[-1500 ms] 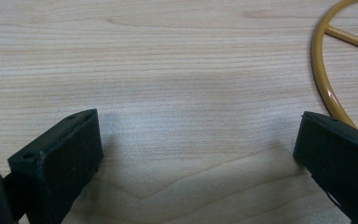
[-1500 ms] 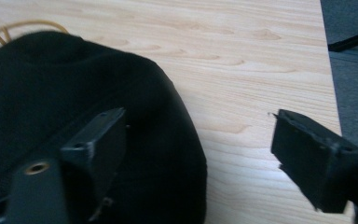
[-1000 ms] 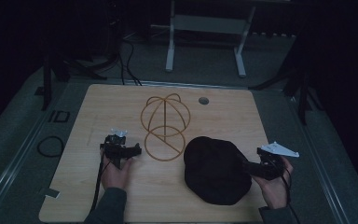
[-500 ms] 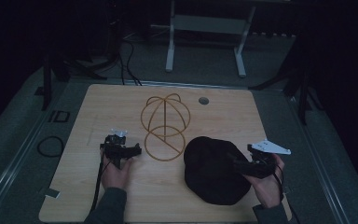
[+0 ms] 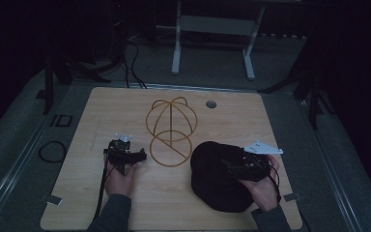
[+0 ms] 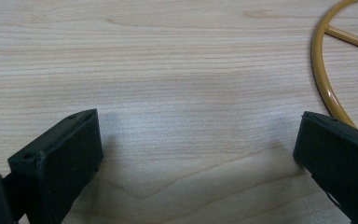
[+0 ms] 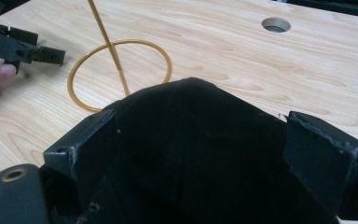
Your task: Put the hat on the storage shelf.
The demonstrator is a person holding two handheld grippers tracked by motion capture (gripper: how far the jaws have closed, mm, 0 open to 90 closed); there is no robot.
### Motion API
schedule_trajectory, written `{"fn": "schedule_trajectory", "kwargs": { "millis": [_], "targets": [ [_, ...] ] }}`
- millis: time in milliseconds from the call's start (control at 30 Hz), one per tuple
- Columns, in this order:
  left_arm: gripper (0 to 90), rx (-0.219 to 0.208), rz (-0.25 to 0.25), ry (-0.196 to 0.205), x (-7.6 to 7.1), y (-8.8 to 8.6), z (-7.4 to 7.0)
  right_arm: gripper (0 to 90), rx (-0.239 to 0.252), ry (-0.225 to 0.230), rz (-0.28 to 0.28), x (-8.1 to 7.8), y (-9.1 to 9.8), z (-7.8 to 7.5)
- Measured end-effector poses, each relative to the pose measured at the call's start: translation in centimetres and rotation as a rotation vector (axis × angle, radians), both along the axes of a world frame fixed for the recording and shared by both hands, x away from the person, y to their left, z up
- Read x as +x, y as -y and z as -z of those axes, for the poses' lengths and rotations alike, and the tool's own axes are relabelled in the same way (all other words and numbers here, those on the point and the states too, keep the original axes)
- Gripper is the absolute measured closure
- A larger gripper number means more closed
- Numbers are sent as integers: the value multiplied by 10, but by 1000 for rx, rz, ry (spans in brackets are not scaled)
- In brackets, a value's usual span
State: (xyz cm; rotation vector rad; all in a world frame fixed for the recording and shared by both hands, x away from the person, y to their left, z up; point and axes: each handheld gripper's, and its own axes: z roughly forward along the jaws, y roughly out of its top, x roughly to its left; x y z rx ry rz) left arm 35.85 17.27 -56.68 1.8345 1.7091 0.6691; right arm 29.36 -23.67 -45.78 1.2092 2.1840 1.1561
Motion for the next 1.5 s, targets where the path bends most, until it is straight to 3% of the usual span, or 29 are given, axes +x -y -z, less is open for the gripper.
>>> {"fn": "schedule_trajectory", "kwargs": {
  "millis": [233, 567, 1000, 1200, 1333, 1433, 1500],
  "targets": [
    [7, 0, 0, 0, 0, 0, 0, 99, -50, -11, -21, 5, -18, 7],
    [7, 0, 0, 0, 0, 0, 0, 98, -55, -23, -57, 3, -27, 13],
    [7, 0, 0, 0, 0, 0, 0, 89, -135, -43, -7, 8, -29, 26],
    [7, 0, 0, 0, 0, 0, 0, 94, -142, -67, -13, 10, -27, 30],
    [7, 0, 0, 0, 0, 0, 0, 185, -141, -95, -11, 11, -27, 33],
    [7, 0, 0, 0, 0, 0, 0, 196, -140, -95, -2, 10, -26, 34],
    [7, 0, 0, 0, 0, 0, 0, 297, -137, -96, 1, 10, -25, 35]
  ]
}}
